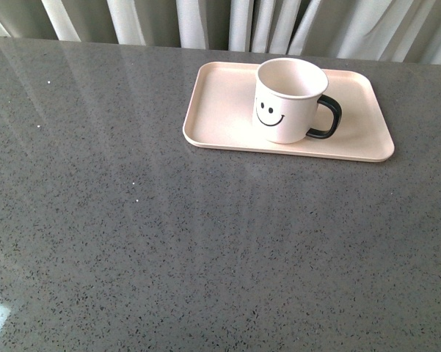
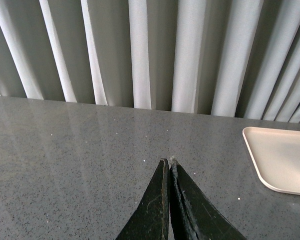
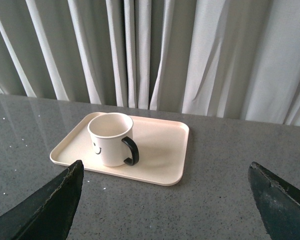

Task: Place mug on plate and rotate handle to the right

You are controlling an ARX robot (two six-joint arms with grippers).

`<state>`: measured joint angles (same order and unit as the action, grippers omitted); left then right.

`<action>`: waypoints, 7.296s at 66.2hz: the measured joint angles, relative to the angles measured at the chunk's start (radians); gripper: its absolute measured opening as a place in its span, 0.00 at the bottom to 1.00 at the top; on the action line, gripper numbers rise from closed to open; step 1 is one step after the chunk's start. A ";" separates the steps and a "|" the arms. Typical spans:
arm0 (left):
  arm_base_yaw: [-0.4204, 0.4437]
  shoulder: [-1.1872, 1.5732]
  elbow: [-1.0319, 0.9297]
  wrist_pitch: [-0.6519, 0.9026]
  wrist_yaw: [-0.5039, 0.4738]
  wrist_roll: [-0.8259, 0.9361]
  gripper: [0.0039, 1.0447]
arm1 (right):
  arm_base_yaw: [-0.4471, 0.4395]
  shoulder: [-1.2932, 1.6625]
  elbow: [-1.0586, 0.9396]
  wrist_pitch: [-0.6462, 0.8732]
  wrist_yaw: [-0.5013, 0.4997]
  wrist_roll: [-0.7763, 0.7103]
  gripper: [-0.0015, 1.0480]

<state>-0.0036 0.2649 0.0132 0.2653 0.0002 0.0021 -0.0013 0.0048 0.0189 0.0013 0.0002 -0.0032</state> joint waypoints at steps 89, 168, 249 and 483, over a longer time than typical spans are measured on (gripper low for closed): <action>0.000 -0.249 0.000 -0.266 -0.001 0.000 0.91 | -0.061 0.157 0.106 -0.239 -0.211 -0.086 0.91; 0.000 -0.249 0.000 -0.266 0.000 0.000 0.91 | 0.064 2.061 1.373 -0.126 -0.175 0.167 0.91; 0.000 -0.249 0.000 -0.266 0.000 0.000 0.91 | 0.057 2.173 1.513 -0.253 -0.167 0.133 0.02; 0.000 -0.249 0.000 -0.266 0.000 0.000 0.91 | -0.003 1.690 0.779 0.904 -0.004 -0.037 0.40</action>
<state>-0.0032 0.0158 0.0135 -0.0002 0.0002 0.0021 -0.0044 1.6951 0.7975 0.9058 -0.0036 -0.0402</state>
